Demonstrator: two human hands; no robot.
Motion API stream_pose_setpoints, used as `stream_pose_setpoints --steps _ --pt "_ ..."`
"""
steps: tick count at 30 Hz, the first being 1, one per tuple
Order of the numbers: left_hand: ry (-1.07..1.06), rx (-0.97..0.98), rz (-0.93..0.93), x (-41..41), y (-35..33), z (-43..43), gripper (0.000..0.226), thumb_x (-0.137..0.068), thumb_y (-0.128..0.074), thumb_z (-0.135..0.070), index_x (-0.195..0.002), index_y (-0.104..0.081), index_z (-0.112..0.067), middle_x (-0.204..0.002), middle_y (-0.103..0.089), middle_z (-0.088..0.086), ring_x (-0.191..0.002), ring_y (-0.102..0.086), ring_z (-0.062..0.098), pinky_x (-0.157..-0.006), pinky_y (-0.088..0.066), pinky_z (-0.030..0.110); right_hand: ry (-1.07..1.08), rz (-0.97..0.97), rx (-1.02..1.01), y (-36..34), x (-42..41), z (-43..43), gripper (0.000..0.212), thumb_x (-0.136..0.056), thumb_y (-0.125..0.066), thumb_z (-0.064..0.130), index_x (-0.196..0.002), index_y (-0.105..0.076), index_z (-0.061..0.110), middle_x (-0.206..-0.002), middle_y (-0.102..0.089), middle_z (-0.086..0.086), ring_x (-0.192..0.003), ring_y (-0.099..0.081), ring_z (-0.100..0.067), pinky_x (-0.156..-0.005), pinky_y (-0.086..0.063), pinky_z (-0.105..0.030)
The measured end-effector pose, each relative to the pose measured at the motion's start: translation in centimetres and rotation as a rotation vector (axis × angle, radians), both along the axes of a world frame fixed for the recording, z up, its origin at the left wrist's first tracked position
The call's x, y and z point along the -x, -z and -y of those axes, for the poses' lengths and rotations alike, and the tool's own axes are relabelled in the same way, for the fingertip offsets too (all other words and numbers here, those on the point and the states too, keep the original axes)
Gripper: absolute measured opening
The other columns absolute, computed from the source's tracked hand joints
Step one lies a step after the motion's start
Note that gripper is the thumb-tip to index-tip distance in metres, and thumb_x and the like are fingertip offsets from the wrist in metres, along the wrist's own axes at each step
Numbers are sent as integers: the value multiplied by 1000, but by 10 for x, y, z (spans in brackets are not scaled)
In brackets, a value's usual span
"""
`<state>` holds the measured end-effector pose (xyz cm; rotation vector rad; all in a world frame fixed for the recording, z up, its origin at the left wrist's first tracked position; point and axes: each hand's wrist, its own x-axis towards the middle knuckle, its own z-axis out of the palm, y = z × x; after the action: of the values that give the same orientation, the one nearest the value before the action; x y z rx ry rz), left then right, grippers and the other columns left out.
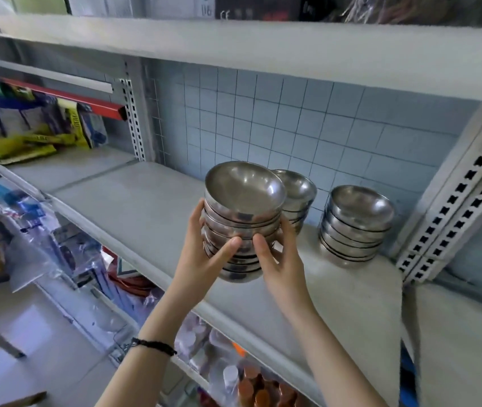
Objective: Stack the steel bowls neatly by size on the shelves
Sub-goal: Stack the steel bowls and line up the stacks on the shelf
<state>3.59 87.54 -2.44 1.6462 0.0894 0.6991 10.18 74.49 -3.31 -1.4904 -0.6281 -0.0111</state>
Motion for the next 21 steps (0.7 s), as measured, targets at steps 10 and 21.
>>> stream_pose_setpoints --steps 10,21 --pt "180 -53 48 -66 -8 -125 69 -82 -70 -36 -132 -25 -50 -140 -47 -9 -125 -52 6 -102 -47 26 170 76 -48 -5 -49 -117 40 -86 -60 51 -122 -46 61 -123 -63 17 -118 -60 -8 -97 -50 -26" --pt "225 -111 56 -159 -3 -198 72 -81 -68 -29 -132 -22 -51 -138 -46 -9 -124 -49 0 -95 -42 9 345 56 37 -4 -121 -189 43 -84 -59 56 -123 -40 58 -123 -64 15 -115 -60 -1 -95 -49 -23"
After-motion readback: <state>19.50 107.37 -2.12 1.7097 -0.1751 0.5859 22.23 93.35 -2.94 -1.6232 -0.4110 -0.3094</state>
